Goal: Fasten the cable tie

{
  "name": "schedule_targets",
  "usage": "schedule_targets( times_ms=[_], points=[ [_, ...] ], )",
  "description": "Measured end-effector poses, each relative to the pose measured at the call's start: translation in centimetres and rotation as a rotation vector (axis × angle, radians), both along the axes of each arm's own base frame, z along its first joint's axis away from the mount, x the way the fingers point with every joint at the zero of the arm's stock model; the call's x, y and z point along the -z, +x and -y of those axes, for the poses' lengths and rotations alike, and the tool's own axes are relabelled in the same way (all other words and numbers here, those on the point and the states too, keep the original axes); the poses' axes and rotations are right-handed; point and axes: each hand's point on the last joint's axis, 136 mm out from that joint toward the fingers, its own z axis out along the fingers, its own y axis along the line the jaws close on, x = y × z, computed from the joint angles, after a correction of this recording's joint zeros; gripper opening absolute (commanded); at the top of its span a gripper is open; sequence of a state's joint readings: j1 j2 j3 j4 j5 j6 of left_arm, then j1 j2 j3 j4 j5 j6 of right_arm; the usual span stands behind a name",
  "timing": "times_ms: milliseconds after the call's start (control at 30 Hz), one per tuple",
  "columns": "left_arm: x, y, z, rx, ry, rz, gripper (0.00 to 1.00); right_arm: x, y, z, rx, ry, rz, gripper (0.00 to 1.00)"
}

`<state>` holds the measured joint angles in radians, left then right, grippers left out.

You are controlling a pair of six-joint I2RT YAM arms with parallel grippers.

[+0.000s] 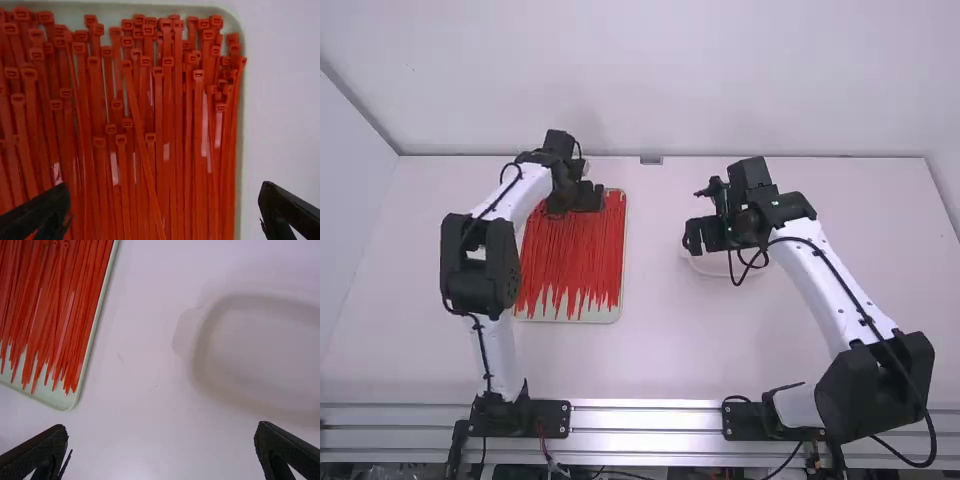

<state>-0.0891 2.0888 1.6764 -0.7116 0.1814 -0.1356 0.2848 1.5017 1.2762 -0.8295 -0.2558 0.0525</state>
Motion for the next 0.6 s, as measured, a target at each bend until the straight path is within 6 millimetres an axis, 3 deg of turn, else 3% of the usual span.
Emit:
schedule_targets(
  times_ms=[100, 200, 467, 600],
  points=[
    [1.0, 0.6, -0.1, -0.007, 0.005, 0.004, 0.9, 0.0, -0.1, 0.0, -0.001, -0.001, -0.003, 1.0],
    [2.2, 0.8, -0.1, -0.011, 0.007, -0.008, 0.78, 0.0, -0.1, 0.0, -0.001, -0.001, -0.004, 1.0],
    [3.0, 1.7, -0.3, -0.034, 0.012, 0.033, 0.54, 0.0, -0.1, 0.0, -0.001, -0.002, -0.004, 0.99],
    [4.1, 1.2, -0.5, -0.044, 0.02, 0.021, 0.52, 0.0, -0.1, 0.0, -0.002, -0.002, -0.004, 0.99]
  ],
)
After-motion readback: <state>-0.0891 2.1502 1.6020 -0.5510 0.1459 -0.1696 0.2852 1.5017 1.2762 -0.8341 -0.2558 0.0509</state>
